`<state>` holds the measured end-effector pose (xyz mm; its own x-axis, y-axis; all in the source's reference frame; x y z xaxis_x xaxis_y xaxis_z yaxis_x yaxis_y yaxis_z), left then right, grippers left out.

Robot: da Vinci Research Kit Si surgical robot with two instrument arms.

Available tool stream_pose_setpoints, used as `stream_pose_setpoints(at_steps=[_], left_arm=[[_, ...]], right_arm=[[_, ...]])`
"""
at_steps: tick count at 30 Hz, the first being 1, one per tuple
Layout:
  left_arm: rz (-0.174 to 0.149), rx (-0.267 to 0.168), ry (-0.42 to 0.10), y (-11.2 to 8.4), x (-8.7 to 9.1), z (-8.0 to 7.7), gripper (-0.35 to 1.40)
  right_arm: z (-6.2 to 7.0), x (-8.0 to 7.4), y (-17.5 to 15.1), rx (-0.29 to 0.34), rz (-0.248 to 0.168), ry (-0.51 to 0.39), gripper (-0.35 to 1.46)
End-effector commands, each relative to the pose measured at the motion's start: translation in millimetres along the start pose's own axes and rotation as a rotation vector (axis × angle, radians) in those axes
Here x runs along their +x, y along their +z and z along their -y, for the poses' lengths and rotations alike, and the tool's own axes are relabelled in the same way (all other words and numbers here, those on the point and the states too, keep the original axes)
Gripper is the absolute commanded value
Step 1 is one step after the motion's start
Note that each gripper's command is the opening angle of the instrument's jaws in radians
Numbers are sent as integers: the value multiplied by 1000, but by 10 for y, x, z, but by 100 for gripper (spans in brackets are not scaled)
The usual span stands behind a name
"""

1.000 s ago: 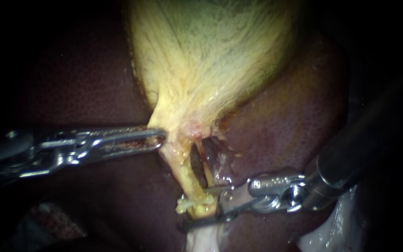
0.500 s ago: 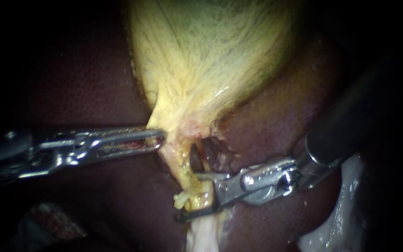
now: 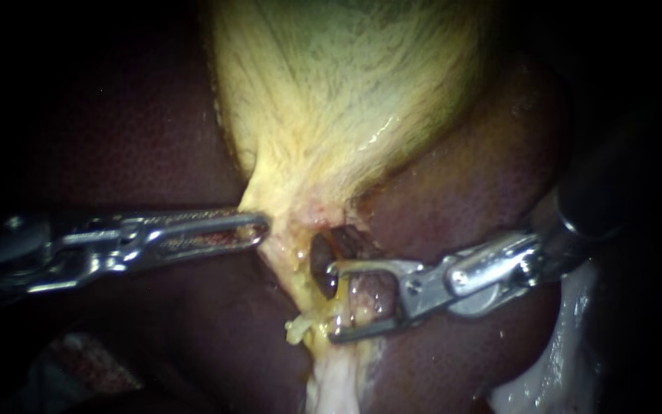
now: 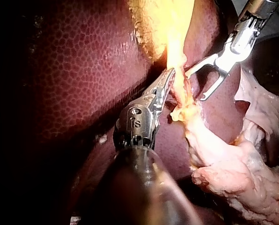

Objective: Going back first clip left tube

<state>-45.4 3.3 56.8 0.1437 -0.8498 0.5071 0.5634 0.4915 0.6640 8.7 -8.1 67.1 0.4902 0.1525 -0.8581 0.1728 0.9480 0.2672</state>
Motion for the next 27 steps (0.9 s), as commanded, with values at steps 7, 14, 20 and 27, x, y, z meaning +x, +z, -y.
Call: stream_pose_setpoints(at_steps=[7,14,20,27], left_arm=[[0,-2,0,2,2,-5,-13],[1,-2,0,4,2,-8,-13],[1,-4,-1,11,1,-14,-13],[3,-7,0,25,4,-27,-13]], right_arm=[[0,14,-47,-50,1,-35,60],[-2,37,-81,-56,-22,-67,60],[2,43,-85,-53,-28,-83,60],[2,42,-88,-51,-28,-102,60]])
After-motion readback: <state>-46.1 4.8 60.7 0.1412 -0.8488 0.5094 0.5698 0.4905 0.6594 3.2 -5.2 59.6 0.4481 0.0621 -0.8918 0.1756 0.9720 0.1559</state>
